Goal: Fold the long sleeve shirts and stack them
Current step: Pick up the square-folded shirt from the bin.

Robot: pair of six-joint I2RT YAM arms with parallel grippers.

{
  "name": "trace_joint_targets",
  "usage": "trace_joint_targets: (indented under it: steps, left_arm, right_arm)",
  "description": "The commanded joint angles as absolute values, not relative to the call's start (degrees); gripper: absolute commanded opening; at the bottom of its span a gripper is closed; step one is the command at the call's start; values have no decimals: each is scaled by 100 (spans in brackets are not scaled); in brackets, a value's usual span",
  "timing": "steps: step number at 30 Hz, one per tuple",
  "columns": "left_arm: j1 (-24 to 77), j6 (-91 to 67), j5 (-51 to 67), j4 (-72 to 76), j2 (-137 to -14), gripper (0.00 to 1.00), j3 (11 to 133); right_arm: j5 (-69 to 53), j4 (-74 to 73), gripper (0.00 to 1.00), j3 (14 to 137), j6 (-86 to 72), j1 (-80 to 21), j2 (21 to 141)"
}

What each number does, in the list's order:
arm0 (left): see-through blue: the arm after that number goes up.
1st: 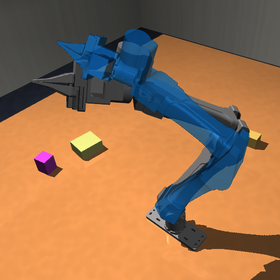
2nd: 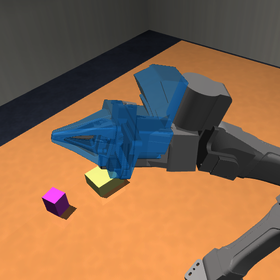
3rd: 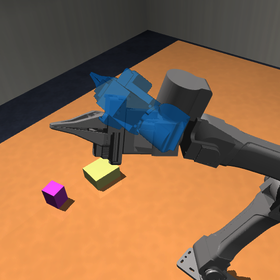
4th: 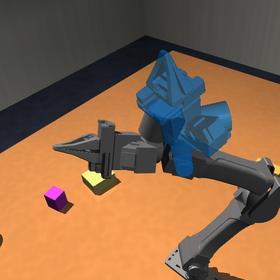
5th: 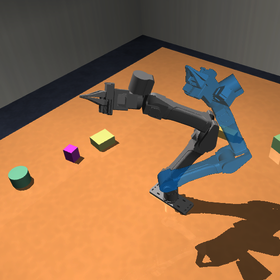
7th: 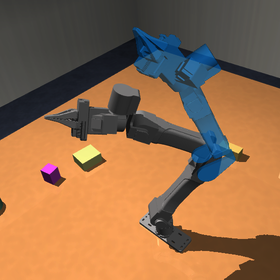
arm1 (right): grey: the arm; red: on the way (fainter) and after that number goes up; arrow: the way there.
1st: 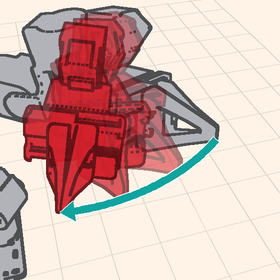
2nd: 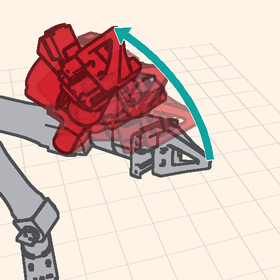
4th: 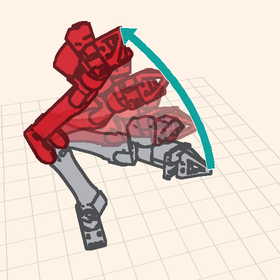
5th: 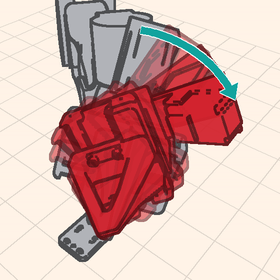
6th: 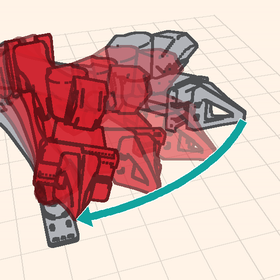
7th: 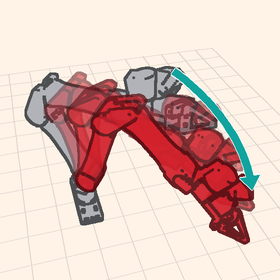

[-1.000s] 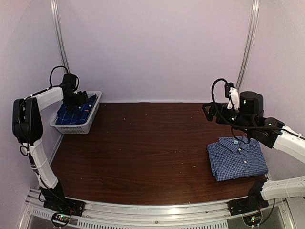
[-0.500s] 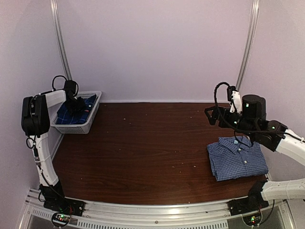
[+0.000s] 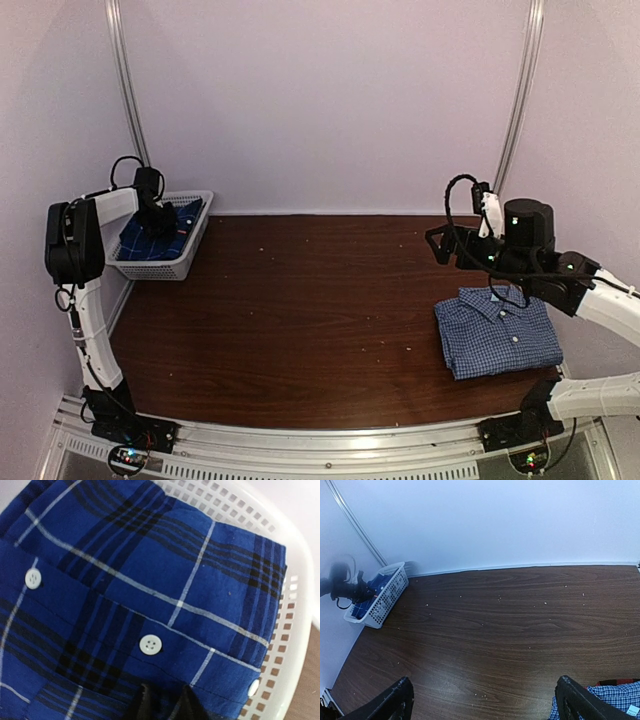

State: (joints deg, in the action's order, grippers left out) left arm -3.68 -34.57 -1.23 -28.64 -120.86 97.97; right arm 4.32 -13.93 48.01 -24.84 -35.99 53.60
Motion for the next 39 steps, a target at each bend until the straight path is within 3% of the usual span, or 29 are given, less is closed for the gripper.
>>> trace_joint_targets:
  steps: [1,4,7,15,22,39]
  left_arm:
    - [-380,-3349,0,-2792,-12006,33,9881]
    - [-384,-3339,197,-2795,-12115,50,9861]
    - [-378,-3361,235,-2796,-12241,50,9829]
    - [-376,-3416,299,-2795,-12392,30,9759]
    - [-377,-3340,321,-2798,-12158,0,9846]
    - [-97,-2848,679,-2612,-10604,0,10420]
  right_arm:
    - [351,-1343,100,4764,-2540,-3577,5379]
    - [329,-1343,100,4764,-2540,-3575,5379]
    - [330,-1356,100,4780,-2528,-3571,5379]
    - [349,-1415,100,4759,-2530,-3573,5329]
    - [325,-1415,100,4763,-2521,-3577,5335]
    - [163,-1224,100,4777,-2573,-3573,5515]
